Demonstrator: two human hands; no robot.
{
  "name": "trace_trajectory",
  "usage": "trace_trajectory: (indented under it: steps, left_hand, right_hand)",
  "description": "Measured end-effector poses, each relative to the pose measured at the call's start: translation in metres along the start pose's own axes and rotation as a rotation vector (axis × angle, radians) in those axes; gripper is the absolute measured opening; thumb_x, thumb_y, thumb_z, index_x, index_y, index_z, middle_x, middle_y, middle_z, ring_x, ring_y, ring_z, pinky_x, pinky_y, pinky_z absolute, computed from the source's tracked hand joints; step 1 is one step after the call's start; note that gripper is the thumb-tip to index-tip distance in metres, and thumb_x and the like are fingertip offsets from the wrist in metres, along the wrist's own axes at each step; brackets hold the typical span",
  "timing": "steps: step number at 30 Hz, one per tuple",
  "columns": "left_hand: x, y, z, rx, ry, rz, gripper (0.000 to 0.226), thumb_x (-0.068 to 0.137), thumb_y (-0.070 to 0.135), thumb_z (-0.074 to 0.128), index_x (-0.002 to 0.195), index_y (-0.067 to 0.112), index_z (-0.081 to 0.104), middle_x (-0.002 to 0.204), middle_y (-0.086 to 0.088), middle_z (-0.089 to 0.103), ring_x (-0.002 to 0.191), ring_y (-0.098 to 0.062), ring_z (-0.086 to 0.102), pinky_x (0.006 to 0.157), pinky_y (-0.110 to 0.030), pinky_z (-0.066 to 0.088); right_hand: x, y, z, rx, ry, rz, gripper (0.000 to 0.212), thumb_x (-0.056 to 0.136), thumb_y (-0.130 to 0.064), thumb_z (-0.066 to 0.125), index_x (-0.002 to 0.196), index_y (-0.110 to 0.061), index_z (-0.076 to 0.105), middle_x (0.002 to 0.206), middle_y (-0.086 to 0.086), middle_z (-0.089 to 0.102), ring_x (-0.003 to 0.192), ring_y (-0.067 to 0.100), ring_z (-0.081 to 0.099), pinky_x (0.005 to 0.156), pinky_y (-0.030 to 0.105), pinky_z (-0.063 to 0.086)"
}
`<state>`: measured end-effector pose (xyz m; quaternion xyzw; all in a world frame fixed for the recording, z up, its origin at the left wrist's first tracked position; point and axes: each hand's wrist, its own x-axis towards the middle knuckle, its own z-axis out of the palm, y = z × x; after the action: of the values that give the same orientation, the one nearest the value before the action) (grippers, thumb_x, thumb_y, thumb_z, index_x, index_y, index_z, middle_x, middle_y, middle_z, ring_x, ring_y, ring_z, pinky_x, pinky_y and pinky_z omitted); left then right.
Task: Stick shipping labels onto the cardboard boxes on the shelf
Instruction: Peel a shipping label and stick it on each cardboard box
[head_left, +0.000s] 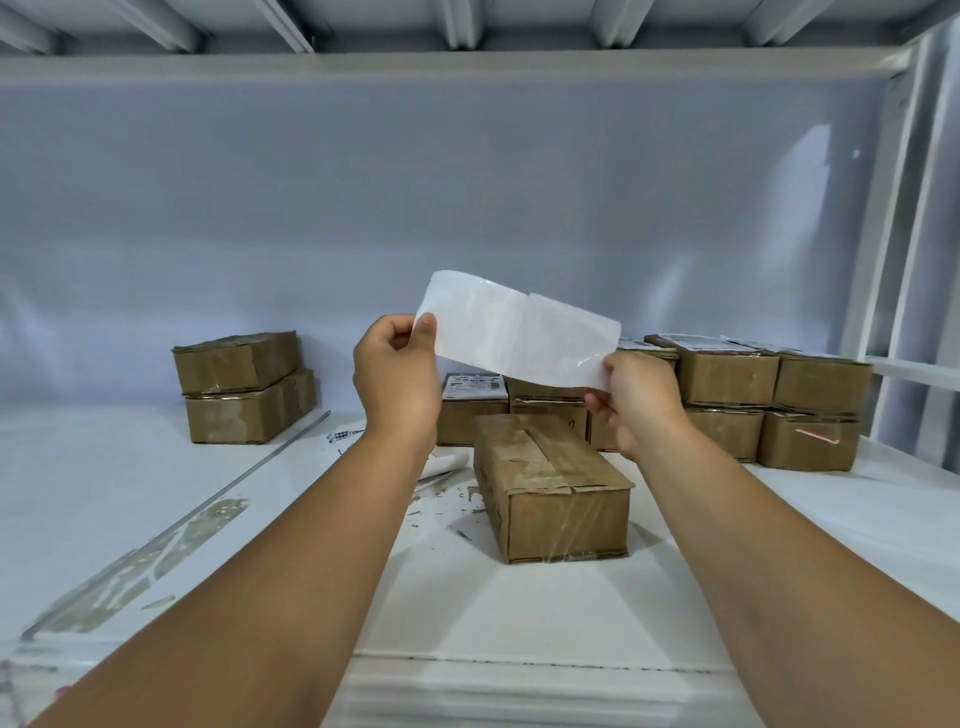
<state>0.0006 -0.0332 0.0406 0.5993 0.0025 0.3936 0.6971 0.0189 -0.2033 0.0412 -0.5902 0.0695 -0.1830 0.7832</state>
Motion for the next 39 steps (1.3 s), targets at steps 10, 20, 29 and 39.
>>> trace_trajectory:
  steps: [10, 20, 29, 39]
  left_hand:
    - [-0.001, 0.007, -0.005, -0.361, -0.052, -0.293, 0.01, 0.095, 0.019, 0.056, 0.085, 0.019, 0.058, 0.08, 0.001, 0.054, 0.053, -0.008, 0.05, 0.047, -0.017, 0.045]
    - [-0.007, 0.012, 0.0, -0.391, -0.277, -0.133, 0.018, 0.098, 0.018, 0.05, 0.082, 0.012, 0.058, 0.084, -0.004, 0.065, 0.075, -0.012, 0.07, 0.068, -0.022, 0.056]
    - [-0.022, -0.006, 0.007, 0.547, -0.376, 0.79, 0.016, 0.093, 0.019, 0.056, 0.097, 0.008, 0.067, 0.098, -0.003, 0.063, 0.084, -0.011, 0.056, 0.068, -0.008, 0.038]
    - [-0.027, -0.007, 0.007, 0.518, -0.355, 0.817, 0.013, 0.093, 0.013, 0.055, 0.093, 0.004, 0.065, 0.096, -0.009, 0.064, 0.083, -0.023, 0.06, 0.07, -0.029, 0.047]
  right_hand:
    - [0.013, 0.003, -0.013, 0.264, 0.351, 0.041, 0.031, 0.09, -0.002, 0.028, 0.101, -0.011, 0.055, 0.072, 0.003, 0.058, 0.03, 0.007, 0.048, 0.043, 0.02, 0.032]
    - [0.013, 0.005, -0.01, 0.33, 0.313, -0.002, 0.025, 0.093, -0.004, 0.027, 0.099, -0.013, 0.05, 0.068, 0.005, 0.058, 0.037, 0.01, 0.052, 0.037, 0.014, 0.035]
    - [0.002, 0.015, -0.011, 0.024, 0.297, -0.207, 0.035, 0.096, -0.003, 0.033, 0.123, -0.024, 0.039, 0.085, -0.002, 0.057, 0.066, 0.021, 0.066, 0.059, 0.032, 0.054]
    - [-0.018, 0.0, -0.054, -0.106, 0.502, -0.385, 0.048, 0.089, 0.007, 0.033, 0.11, -0.025, 0.061, 0.091, -0.01, 0.057, 0.095, 0.021, 0.058, 0.074, 0.026, 0.045]
